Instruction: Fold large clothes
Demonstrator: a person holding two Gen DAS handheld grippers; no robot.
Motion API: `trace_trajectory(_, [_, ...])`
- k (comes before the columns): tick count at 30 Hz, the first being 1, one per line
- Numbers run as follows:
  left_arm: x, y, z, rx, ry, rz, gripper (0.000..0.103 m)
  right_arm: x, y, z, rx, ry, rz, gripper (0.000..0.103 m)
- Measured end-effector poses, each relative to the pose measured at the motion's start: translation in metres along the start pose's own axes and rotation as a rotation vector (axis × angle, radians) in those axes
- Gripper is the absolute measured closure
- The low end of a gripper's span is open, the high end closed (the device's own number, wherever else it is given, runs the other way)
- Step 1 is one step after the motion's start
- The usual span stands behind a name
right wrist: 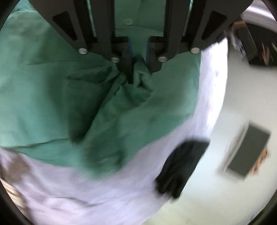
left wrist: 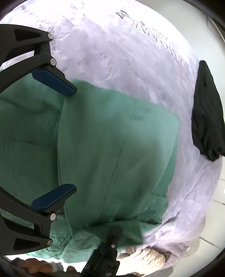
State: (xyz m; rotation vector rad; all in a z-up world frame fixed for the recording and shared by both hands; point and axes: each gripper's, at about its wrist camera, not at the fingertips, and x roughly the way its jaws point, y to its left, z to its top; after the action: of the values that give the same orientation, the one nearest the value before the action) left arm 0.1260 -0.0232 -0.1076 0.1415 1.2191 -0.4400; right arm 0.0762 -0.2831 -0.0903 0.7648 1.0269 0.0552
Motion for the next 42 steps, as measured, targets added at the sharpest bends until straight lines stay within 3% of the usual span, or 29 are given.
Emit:
trace_trajectory(1, [-0.001, 0.004, -0.001, -0.006, 0.003, 0.005, 0.001, 0.010, 0.006, -0.003, -0.017, 0.040, 0.005, 0.031])
trace_trajectory(2, [-0.001, 0.006, -0.003, -0.010, 0.006, 0.008, 0.001, 0.020, 0.011, -0.008, -0.026, 0.073, 0.022, 0.023])
trace_trajectory(3, [-0.001, 0.007, -0.003, -0.013, 0.007, 0.010, 0.001, 0.026, 0.016, -0.014, -0.033, 0.090, 0.051, 0.022])
trace_trajectory(7, [0.001, 0.002, 0.001, -0.004, 0.005, 0.007, 0.001, 0.024, 0.013, -0.029, -0.046, 0.104, 0.059, 0.022])
trace_trajectory(12, [0.003, -0.025, 0.014, 0.036, 0.001, -0.072, 0.001, -0.034, -0.050, -0.050, 0.094, 0.072, 0.037, 0.022])
trace_trajectory(15, [0.012, -0.048, 0.023, 0.064, 0.022, -0.170, 0.001, -0.074, -0.105, -0.071, 0.238, 0.029, 0.019, 0.022])
trace_trajectory(17, [0.031, -0.065, 0.030, 0.070, 0.083, -0.243, 0.001, -0.098, -0.136, -0.087, 0.342, -0.017, 0.026, 0.022])
trace_trajectory(19, [0.045, -0.077, 0.032, 0.062, 0.123, -0.262, 0.001, -0.124, -0.167, -0.105, 0.455, -0.081, 0.043, 0.022])
trace_trajectory(22, [0.053, -0.096, 0.037, 0.086, 0.112, -0.262, 0.002, -0.155, -0.205, -0.133, 0.627, -0.188, 0.082, 0.022])
trace_trajectory(24, [0.054, -0.108, 0.040, 0.081, 0.123, -0.313, 0.029, -0.169, -0.225, -0.149, 0.722, -0.239, 0.126, 0.022])
trace_trajectory(25, [0.056, -0.114, 0.041, 0.089, 0.141, -0.325, 0.056, -0.173, -0.233, -0.155, 0.757, -0.255, 0.146, 0.022])
trace_trajectory(26, [0.057, -0.118, 0.044, 0.094, 0.157, -0.345, 0.068, -0.175, -0.242, -0.162, 0.789, -0.270, 0.163, 0.022])
trace_trajectory(28, [0.053, -0.118, 0.050, 0.082, 0.154, -0.380, 0.074, -0.179, -0.252, -0.170, 0.842, -0.292, 0.187, 0.022])
trace_trajectory(31, [0.033, -0.103, 0.057, 0.042, 0.092, -0.417, 0.074, -0.177, -0.260, -0.173, 0.903, -0.336, 0.213, 0.022])
trace_trajectory(33, [0.030, -0.089, 0.060, 0.022, 0.078, -0.399, 0.074, -0.179, -0.267, -0.178, 0.942, -0.369, 0.238, 0.022])
trace_trajectory(36, [0.044, -0.076, 0.059, 0.011, 0.128, -0.373, 0.074, -0.173, -0.276, -0.184, 1.006, -0.400, 0.272, 0.022])
trace_trajectory(39, [0.050, -0.086, 0.051, 0.058, 0.129, -0.323, 0.074, -0.163, -0.275, -0.185, 1.040, -0.401, 0.309, 0.025])
trace_trajectory(42, [0.050, -0.095, 0.049, 0.079, 0.116, -0.289, 0.074, -0.156, -0.276, -0.177, 1.019, -0.371, 0.286, 0.033])
